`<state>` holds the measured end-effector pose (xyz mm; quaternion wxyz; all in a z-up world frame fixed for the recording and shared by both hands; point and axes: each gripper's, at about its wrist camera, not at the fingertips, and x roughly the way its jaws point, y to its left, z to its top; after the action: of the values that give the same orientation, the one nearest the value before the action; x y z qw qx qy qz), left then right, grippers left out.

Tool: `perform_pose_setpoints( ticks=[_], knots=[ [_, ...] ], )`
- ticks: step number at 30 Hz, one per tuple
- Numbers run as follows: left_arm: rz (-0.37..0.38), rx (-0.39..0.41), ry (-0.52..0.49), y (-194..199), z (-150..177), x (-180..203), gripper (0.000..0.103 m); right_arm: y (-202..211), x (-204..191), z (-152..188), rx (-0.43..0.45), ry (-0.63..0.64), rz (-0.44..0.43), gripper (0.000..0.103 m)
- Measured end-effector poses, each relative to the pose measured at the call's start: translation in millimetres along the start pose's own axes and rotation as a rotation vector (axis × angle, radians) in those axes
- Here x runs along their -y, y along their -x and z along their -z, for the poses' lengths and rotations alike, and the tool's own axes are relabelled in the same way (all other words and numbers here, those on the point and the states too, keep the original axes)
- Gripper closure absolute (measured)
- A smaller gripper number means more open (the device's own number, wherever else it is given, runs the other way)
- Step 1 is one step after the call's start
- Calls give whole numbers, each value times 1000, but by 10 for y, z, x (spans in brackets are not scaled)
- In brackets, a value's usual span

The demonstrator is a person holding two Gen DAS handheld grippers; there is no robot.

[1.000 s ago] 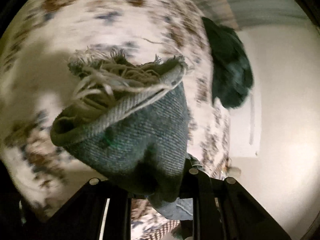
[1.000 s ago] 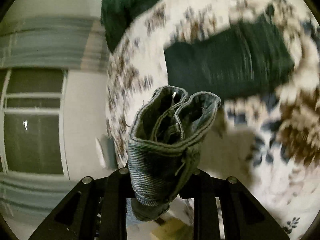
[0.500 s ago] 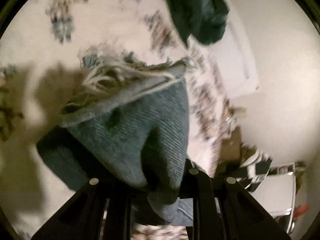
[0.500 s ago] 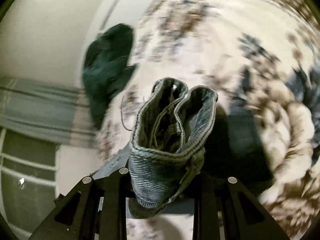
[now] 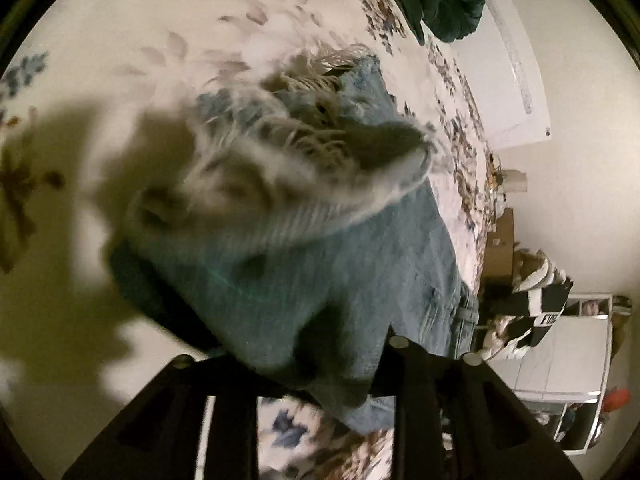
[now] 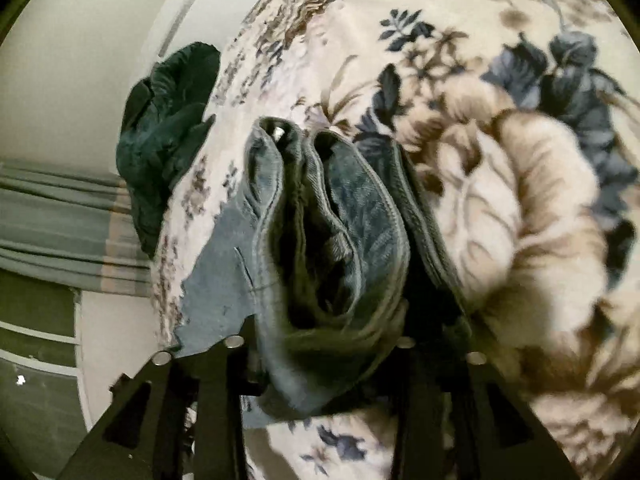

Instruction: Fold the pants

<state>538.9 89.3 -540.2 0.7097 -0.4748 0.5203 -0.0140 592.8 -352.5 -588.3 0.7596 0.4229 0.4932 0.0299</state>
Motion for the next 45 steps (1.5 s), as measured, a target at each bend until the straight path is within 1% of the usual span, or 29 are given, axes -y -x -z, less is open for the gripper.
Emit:
perform_pose_setpoints(
  ticks=[2,3,4,5,6,8,9,10,11,12,13,15,16,19,20,24,27,30,33,40,45],
  knots=[
    [-47,5,-33,120,60,15,66,100,-4,57,3,9,37,60],
    [-68,7,-49,121,76,66,54,147,-2,92,2,12,54,60],
    [-95,15,-70,174,101,71,37,205,-15,129,4,20,71,60],
    [-131,27,-102,243,125,81,30,249,-49,156,5,36,105,58],
    [-155,36,-124,284,132,106,25,300,-101,190,9,63,149,52],
    [-229,61,-193,418,156,165,24,400,-195,269,10,114,221,50],
    [-260,70,-227,463,171,185,22,446,-297,309,16,162,278,45],
    [-308,78,-282,532,190,248,21,507,-392,362,25,209,333,40],
    [-341,86,-322,582,211,301,21,548,-484,413,32,258,388,26],
    [-390,96,-374,630,235,370,20,596,-600,483,38,315,457,7],
    [-435,107,-432,704,279,461,19,668,-705,556,43,357,504,1],
    [-491,134,-531,872,361,639,18,803,-934,688,73,429,582,0],
    [-506,142,-560,946,398,705,18,865,-1007,743,85,452,609,0],
    [-545,168,-649,1172,518,967,18,1082,-1342,875,125,509,663,0],
    [-551,177,-679,1279,571,1068,18,1144,-1424,897,136,515,667,0],
    [-566,219,-750,1715,765,1371,18,1504,-1788,1031,175,539,668,0],
    [-565,247,-769,1998,898,1514,18,1853,-2056,1196,207,567,661,0],
    [-567,290,-797,2356,1112,1669,18,2240,-2293,1374,236,593,637,0],
    [-561,331,-821,2719,1346,1797,18,2713,-2527,1582,275,626,611,0],
    [-519,419,-832,3603,1970,2012,18,3764,-2891,2105,347,657,535,0],
    [-486,464,-812,4068,2372,2049,18,4445,-3078,2555,381,704,491,0]
  ],
)
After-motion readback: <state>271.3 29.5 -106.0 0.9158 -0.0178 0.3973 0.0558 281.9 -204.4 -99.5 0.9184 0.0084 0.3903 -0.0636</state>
